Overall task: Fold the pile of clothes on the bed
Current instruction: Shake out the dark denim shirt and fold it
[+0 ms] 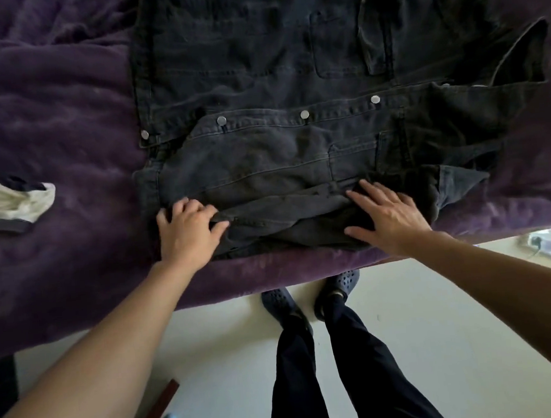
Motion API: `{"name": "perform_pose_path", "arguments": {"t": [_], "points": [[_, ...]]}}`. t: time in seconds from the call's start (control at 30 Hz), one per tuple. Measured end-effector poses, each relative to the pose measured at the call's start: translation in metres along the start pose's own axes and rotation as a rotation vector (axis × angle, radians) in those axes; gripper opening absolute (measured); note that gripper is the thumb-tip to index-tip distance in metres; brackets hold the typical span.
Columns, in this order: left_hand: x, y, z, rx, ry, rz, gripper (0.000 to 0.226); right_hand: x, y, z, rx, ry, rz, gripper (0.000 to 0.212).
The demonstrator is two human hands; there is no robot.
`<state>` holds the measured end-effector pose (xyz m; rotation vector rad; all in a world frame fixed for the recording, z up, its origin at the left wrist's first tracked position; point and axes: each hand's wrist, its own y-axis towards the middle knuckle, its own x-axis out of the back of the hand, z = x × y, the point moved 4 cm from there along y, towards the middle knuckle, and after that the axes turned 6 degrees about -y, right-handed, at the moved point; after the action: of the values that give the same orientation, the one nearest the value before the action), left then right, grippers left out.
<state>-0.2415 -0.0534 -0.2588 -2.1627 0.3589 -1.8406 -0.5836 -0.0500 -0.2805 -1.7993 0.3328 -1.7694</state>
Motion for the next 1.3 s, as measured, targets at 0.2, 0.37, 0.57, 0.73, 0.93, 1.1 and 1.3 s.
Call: {"name": "perform_pose_path", "arguments": {"t": [0.2,0.37,0.57,0.73,0.93,1.1,1.3], "points": [[0.049,0.030,0.054,0.385,-0.226,-0.363,0.025,0.009,-0.002,-0.017,-0.113,0.023,-0.122,0.084],[0.029,0.018,0.023,-0.069,0.053,-0.270,0.063,0.000,-0.012,0.008,0.010,-0.065,-0.117,0.076],[-0.031,0.026,0.009,-0.001,0.142,0.369,0.068,-0.017,0.014,-0.002,0.029,-0.098,0.171,0.076],[0.034,0.084,-0.014,0.043,0.035,0.298,0.038,0.034,0.046,-0.033,0.076,0.090,0.256,0.064],[0.080,0.183,-0.053,0.038,-0.079,0.046,0.045,0.157,0.168,-0.075,0.044,0.236,-0.167,0.026],[0.074,0.241,-0.070,0.167,-0.121,0.061,0.043,0.263,0.284,-0.144,-0.163,0.326,-0.579,0.038],[0.093,0.277,-0.081,0.252,-0.343,-0.209,0.033,0.282,0.376,-0.199,-0.409,0.604,-0.242,0.065]]}}
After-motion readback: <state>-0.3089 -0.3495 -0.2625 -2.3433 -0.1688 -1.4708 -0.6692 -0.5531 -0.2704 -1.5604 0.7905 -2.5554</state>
